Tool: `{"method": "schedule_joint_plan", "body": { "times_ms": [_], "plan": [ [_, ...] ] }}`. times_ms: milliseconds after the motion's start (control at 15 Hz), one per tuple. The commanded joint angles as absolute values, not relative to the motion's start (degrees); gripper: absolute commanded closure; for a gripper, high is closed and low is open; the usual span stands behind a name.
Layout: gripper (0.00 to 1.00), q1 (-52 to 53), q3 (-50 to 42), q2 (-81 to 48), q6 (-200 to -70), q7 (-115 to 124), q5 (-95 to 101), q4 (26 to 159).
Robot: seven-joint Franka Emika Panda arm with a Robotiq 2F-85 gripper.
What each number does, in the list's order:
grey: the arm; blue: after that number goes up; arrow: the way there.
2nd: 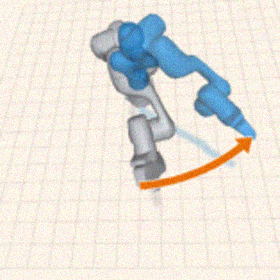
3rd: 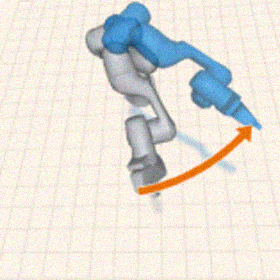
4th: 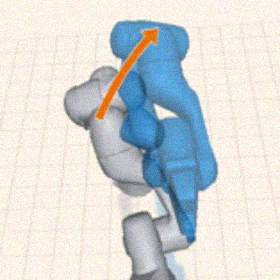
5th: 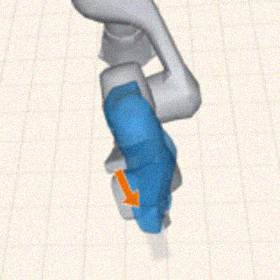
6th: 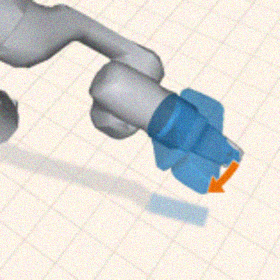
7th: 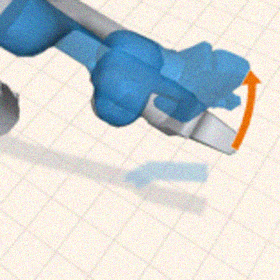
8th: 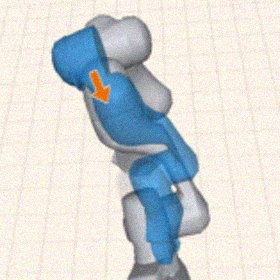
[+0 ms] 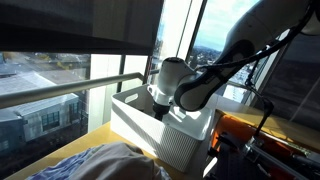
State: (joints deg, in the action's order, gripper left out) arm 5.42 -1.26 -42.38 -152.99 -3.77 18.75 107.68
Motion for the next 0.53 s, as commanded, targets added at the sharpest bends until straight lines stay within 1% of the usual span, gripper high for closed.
{"method": "schedule_joint_plan", "body": {
  "times_ms": [0,200,267,467],
  "plan": [
    [0.73,6.6,-1.1,-39.1,-151.5,-4.6,17.9,108.4],
    [0.95,6.8,-0.6,-35.3,-150.2,-4.6,17.2,109.5],
    [0.99,6.7,-0.2,-33.7,-149.6,-4.8,16.9,109.9],
    [0.99,7.2,0.7,-26.2,-146.9,-4.6,16.6,111.1]
  ]
}}
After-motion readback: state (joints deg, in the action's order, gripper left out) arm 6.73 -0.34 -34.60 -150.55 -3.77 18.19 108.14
